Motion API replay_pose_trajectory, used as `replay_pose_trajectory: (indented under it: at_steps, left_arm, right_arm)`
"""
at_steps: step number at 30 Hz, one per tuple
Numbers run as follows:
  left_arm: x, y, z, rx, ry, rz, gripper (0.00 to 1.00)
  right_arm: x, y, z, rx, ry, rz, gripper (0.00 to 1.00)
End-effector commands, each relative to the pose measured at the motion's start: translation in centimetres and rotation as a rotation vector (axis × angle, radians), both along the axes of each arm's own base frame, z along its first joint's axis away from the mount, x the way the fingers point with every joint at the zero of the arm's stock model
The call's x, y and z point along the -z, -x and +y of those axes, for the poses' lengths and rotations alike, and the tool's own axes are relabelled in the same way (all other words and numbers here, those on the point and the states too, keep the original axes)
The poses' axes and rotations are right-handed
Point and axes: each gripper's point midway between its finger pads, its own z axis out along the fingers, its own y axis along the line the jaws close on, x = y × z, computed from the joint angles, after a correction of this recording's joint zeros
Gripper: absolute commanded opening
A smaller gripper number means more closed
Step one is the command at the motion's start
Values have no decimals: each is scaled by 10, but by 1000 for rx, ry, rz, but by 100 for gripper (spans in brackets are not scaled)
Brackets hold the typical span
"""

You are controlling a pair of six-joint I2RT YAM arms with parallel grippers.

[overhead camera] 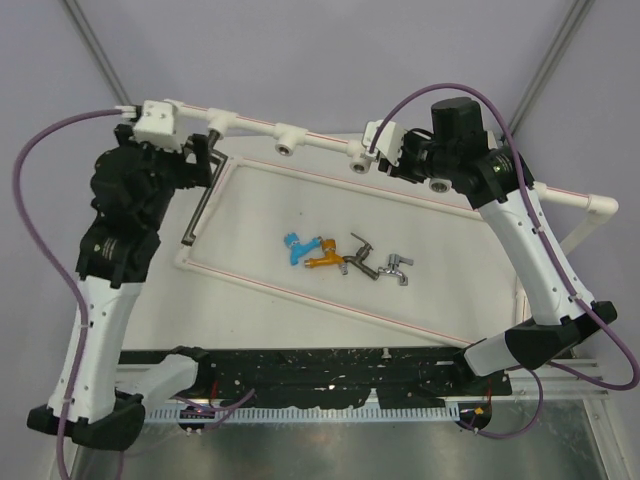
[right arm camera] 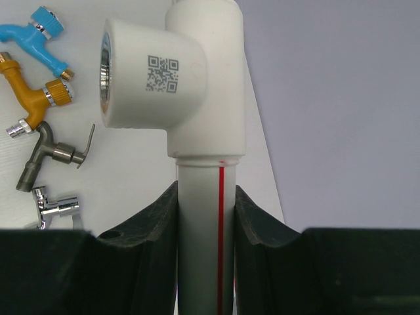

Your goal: Install the water faucets

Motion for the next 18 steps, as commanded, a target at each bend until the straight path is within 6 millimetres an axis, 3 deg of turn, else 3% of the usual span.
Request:
replay_pose_trajectory:
  at_steps: [1,4,8,13,18]
  left_arm:
    - [-3,11,11,61,431,61,92]
    - [-4,3,33,66,630,71,92]
    - [1,-14,42,165,879,106,92]
    - [13,-42,45,170,953,167,90]
    - [16,-53,42,206,995,198,85]
  right_arm:
    - [1,32,30,-156,-79,75,5]
    - [1,32,30,-156,-78,74,5]
    - [2,31,30,-157,-79,77,5]
    - [1,31,29,-153,-80,76,5]
    - [4,31,29,-150,-73,79,5]
